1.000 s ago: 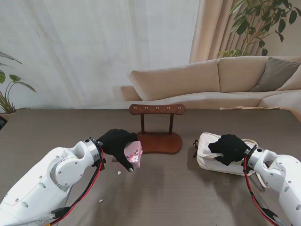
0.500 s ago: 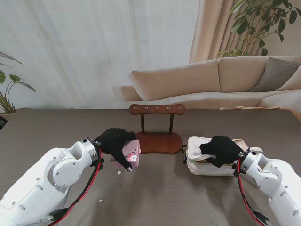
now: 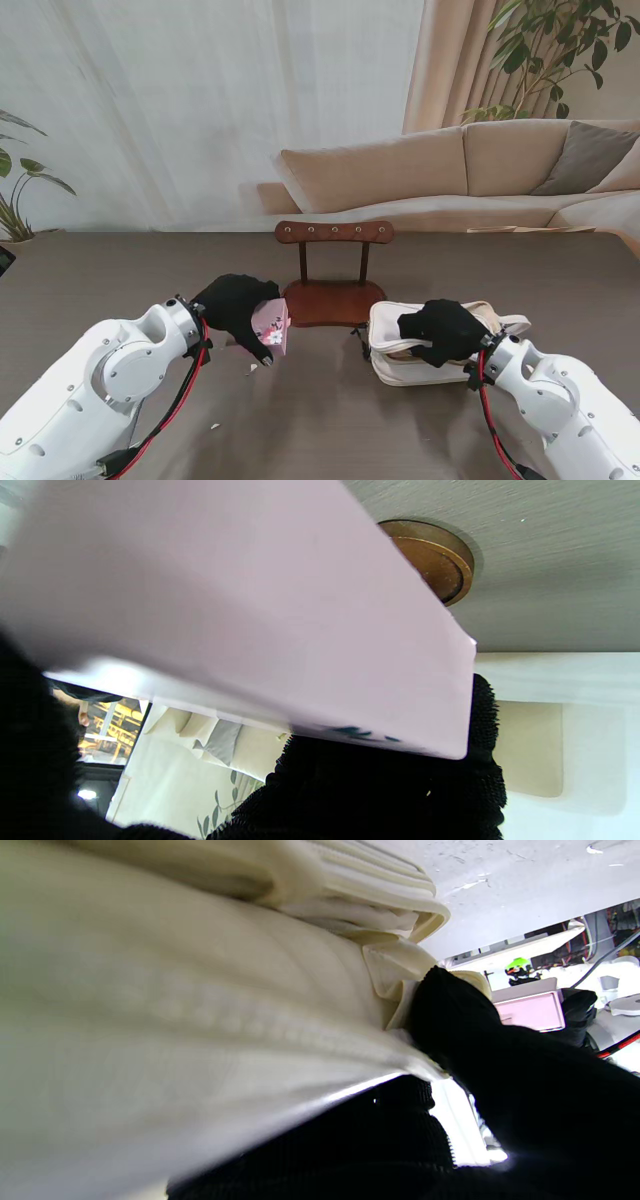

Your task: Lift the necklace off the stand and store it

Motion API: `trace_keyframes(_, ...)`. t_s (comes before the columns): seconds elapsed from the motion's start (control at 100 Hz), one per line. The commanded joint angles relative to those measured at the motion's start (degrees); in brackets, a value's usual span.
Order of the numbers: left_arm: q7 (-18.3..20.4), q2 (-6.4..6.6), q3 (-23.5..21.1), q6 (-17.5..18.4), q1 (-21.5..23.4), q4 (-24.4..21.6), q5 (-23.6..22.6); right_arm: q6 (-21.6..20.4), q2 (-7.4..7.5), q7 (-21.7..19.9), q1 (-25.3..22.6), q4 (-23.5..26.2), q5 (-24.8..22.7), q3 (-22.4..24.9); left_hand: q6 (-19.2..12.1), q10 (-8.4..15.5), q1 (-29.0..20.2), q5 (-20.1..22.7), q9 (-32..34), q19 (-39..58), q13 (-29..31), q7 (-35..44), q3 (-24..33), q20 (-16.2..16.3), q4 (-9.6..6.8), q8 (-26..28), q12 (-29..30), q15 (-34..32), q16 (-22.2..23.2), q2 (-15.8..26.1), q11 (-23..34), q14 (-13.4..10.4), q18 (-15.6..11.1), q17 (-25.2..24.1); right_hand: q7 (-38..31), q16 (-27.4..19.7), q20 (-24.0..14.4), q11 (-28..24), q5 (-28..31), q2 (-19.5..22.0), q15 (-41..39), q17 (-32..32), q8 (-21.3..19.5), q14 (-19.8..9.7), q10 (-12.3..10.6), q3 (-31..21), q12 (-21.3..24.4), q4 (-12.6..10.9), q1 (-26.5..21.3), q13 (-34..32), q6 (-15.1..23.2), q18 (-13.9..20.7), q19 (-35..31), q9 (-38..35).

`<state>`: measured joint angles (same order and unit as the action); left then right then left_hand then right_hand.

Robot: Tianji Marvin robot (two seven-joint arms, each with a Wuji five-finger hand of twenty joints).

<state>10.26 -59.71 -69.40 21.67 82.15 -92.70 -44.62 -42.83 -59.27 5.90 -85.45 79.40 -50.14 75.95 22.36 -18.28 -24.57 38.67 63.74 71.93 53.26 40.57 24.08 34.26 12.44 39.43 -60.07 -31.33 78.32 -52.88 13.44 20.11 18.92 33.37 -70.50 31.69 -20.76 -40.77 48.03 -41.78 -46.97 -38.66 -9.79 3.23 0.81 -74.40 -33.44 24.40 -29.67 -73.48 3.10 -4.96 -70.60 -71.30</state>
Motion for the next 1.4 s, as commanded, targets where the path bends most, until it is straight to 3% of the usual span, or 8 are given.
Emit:
trace_keyframes(0.0,1.2,0.17,-0.6,-0.3,0.6,-0.8,-0.3,0.0,-1.17,-0.6,-1.1,1.4,-0.8,-1.5,-11.2,8.4,-30.6,3.5,5.9,3.2,5.6,38.1,27.4,1.6,-1.51,5.8,-2.7,-11.2,3.1,9.8,6.3,-2.0,-3.8,2.1,-1.0,-0.4,-2.3,0.4,0.4,3.0,-0.4,-3.7,-1.1,-2.2,-1.6,-4.8,0.5,-2.3,-2.8,-2.1,10.1,0.3,-2.2,-2.4)
trace_keyframes(0.49,1.2,0.27,-3.8,-0.8,3.6,-2.7,-1.7,10.1,-2.09,0.4,-2.4,7.5,1.3,-7.3,-11.2,8.4,-30.6,3.5,5.9,3.2,5.6,38.1,27.4,1.6,-1.53,5.8,-2.7,-11.2,3.1,9.8,6.4,-2.0,-3.8,2.1,-0.5,0.0,-3.4,0.7,0.6,3.2,-1.9,-4.1,-1.0,-2.1,-1.2,-4.3,0.4,-2.5,-3.2,-2.0,9.1,-0.2,-3.1,-2.6)
trace_keyframes(1.06,1.4,0.34,-6.7,-1.4,6.2,-4.4,-2.8,21.5,-3.62,2.9,1.6,8.9,4.4,-16.7,-11.2,8.3,-30.6,3.5,5.9,3.2,5.6,38.1,27.3,1.6,-1.53,5.8,-2.7,-11.2,3.1,9.9,6.3,-2.1,-3.8,2.1,0.0,-0.2,-3.9,1.1,0.9,3.3,-1.8,-4.1,-1.2,-1.8,-0.8,-4.0,0.2,-2.7,-3.5,-1.9,8.4,-0.3,-2.9,-2.8)
trace_keyframes(1.39,1.6,0.30,-7.0,-2.0,6.8,-4.8,-2.6,22.7,-3.70,2.3,2.5,9.3,4.9,-18.5,-11.2,8.3,-30.7,3.5,5.9,3.2,5.6,38.1,27.3,1.6,-1.54,5.8,-2.7,-11.2,3.1,9.9,6.3,-2.0,-3.8,2.1,0.9,-0.7,-3.9,1.7,0.7,3.5,-0.8,-3.2,-1.0,-1.7,-0.8,-3.8,0.5,-2.7,-3.1,-1.8,7.6,-0.5,-2.3,-2.7)
